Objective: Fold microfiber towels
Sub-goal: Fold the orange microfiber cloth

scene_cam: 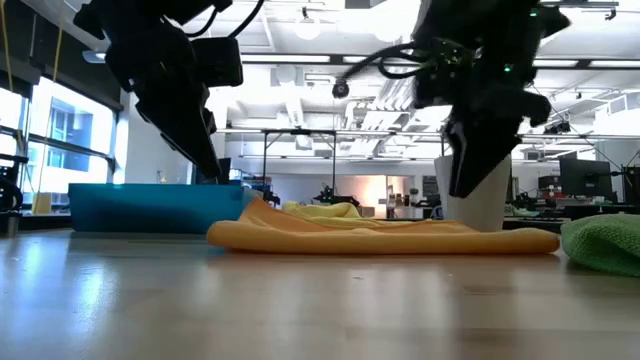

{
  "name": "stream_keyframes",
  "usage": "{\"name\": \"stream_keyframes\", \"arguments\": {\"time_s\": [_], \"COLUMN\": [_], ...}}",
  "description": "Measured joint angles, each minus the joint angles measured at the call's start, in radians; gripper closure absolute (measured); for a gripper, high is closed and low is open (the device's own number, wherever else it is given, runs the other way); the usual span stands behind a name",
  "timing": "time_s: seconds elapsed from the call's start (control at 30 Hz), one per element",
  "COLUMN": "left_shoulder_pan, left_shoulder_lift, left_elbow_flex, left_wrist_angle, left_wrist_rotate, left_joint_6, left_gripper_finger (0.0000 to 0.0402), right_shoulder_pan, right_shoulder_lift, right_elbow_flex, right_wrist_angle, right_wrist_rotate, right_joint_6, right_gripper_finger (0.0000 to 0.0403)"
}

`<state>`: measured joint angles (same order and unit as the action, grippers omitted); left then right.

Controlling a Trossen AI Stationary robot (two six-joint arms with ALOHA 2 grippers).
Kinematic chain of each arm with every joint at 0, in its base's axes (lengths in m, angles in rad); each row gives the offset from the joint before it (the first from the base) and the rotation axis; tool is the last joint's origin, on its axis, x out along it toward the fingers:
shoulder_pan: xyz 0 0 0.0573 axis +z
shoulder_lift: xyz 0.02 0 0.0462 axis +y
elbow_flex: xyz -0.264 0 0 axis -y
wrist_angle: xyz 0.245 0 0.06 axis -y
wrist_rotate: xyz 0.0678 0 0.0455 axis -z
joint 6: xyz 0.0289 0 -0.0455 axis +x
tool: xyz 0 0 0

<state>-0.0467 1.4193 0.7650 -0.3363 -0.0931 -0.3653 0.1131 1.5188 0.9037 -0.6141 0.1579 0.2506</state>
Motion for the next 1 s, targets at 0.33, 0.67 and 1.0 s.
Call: {"name": "stream_keyframes", "arguments": {"time_s": [0.33, 0.67, 1.0], "left_shoulder_pan": [0.0, 0.001, 0.04], "left_shoulder_lift": [0.0, 0.0, 0.0], "left_elbow_flex": [0.0, 0.0, 0.0], "left_wrist_angle": [0.014, 0.048, 0.049], "left_wrist_rotate": [-0.056, -0.057, -0.057], "left_joint_6": [0.048, 0.104, 0.115], "left_gripper_finger": [0.0296, 0.0296, 0.0296], "right_shoulder_pan": [-0.006, -0.009, -0.008], "right_shoulder_lift": [-0.101, -0.103, -0.109], "right_elbow_flex": [-0.33, -0.337, -0.334], "right_wrist_angle": [0.404, 0.405, 0.311], "right_wrist_rotate": [0.022, -0.024, -0.051], "right_joint_6": [0.604, 0.676, 0.762], "right_gripper_finger": [0.0272, 0.021, 0.0199]}}
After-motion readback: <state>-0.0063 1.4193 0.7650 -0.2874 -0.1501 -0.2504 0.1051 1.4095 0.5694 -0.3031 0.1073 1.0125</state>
